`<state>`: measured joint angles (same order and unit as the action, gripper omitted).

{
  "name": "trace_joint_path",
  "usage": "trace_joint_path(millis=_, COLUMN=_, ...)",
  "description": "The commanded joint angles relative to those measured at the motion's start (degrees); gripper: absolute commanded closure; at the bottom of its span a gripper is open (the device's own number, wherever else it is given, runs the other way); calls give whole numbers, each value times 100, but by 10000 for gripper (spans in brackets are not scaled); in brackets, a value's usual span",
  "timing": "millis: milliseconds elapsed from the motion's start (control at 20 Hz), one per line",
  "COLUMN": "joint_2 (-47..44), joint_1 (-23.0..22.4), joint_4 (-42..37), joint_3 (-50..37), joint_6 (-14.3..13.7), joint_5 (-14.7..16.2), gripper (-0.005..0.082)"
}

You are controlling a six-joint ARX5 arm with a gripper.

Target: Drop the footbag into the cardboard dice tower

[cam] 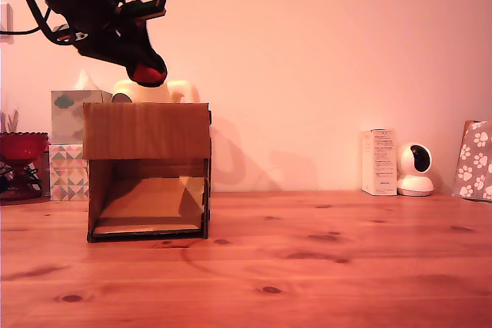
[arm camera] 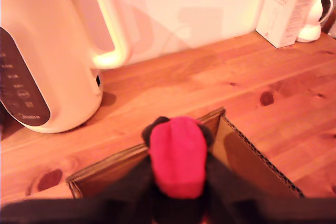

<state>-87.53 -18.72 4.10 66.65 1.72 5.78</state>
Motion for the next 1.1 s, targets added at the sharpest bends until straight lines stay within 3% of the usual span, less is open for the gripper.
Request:
trace_joint_path(millis=0, joint_2=-85, joint_1=-15, joint_4=107, joint_3=81, joint_6=-26, joint_5=-35, gripper=-21)
trace_joint_path(millis=250, joint_2=83, joint_1=-20, joint_4=802, joint_3=304, joint_6=-24, joint_5=-22, gripper=-10)
trace_joint_path(millis=350, joint_2=240, joint_1=-39, joint_4=1093, joint_3=321, joint_6=-24, joint_5=133, gripper=57)
trace_joint_path(millis=400, joint_2=334, joint_1=-63, joint_4=1274, joint_3=321, joint_6=-26, joint_5=192, gripper=168)
trace_joint_path(millis=550, joint_2=518, joint_1=-92, joint_4=1834, joint_3=321, joint_6=-31, joint_5=398, gripper=740)
trace_joint_path(millis=600, joint_2=546, joint_1=-92, joint_4=1926, joint_3=319, joint_6=-28, joint_5=507, gripper=782)
trace_joint_path(millis=750, joint_2=671, joint_1=-92, joint_4=1976, joint_3=201, joint_6=-44, joint_5=745, gripper=768)
trace_joint_path(millis=1050, joint_2=1403, joint_1=-96, joint_4=1185, joint_3=-929, joint_6=-2, joint_5=835, gripper=768)
